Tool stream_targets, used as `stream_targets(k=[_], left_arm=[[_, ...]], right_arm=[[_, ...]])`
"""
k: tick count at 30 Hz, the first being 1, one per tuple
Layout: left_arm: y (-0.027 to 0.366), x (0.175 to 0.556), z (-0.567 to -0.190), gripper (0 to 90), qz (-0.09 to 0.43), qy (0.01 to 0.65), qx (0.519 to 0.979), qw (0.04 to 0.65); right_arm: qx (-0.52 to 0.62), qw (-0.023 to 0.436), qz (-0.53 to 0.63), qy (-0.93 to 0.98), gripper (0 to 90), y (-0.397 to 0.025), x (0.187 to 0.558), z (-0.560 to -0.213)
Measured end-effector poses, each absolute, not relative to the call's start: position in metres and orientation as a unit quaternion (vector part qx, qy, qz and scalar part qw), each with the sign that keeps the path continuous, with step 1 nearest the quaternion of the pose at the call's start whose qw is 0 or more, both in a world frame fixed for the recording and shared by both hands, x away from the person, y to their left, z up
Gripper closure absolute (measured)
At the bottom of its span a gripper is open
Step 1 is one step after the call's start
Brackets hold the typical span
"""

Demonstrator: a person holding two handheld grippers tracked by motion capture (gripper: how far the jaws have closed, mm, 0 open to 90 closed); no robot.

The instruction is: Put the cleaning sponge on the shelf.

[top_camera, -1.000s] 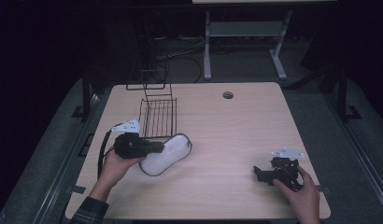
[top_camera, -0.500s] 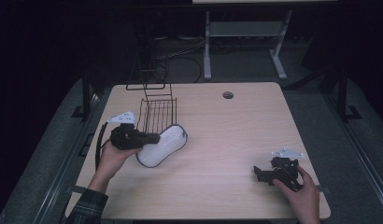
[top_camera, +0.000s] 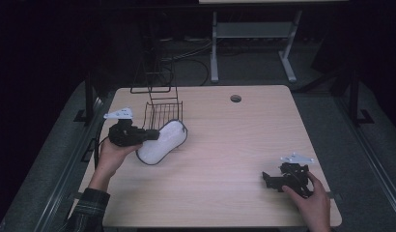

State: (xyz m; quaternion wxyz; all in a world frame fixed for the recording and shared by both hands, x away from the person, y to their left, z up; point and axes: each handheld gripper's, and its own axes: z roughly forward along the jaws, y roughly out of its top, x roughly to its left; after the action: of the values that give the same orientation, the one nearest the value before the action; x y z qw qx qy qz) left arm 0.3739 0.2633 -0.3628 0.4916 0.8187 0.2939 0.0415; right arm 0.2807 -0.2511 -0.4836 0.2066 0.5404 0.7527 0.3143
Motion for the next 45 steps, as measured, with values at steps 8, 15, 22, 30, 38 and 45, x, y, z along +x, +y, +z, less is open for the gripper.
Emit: stream_targets(k=[8,15,22,30,38,45], left_arm=[[0.272,0.383,-0.359,82.1,0.046,0.303,0.814,0.494],[0.282,0.393,-0.356,82.1,0.055,0.314,0.809,0.494],[0.294,0.4,-0.354,82.2,0.062,0.327,0.803,0.494],[0.308,0.411,-0.353,82.2,0.066,0.346,0.797,0.49],[0.32,0.422,-0.353,82.2,0.067,0.364,0.791,0.487],[0.323,0.432,-0.35,82.3,0.07,0.369,0.789,0.487]], right_arm=[[0.54,0.207,0.314,0.753,0.0,-0.251,0.281,-0.484],[0.541,0.207,0.314,0.752,0.0,-0.251,0.281,-0.484],[0.541,0.207,0.314,0.752,0.0,-0.251,0.281,-0.484],[0.541,0.207,0.314,0.752,0.0,-0.251,0.281,-0.484],[0.541,0.207,0.314,0.752,0.0,-0.251,0.281,-0.484],[0.54,0.207,0.314,0.753,0.0,-0.251,0.281,-0.484]])
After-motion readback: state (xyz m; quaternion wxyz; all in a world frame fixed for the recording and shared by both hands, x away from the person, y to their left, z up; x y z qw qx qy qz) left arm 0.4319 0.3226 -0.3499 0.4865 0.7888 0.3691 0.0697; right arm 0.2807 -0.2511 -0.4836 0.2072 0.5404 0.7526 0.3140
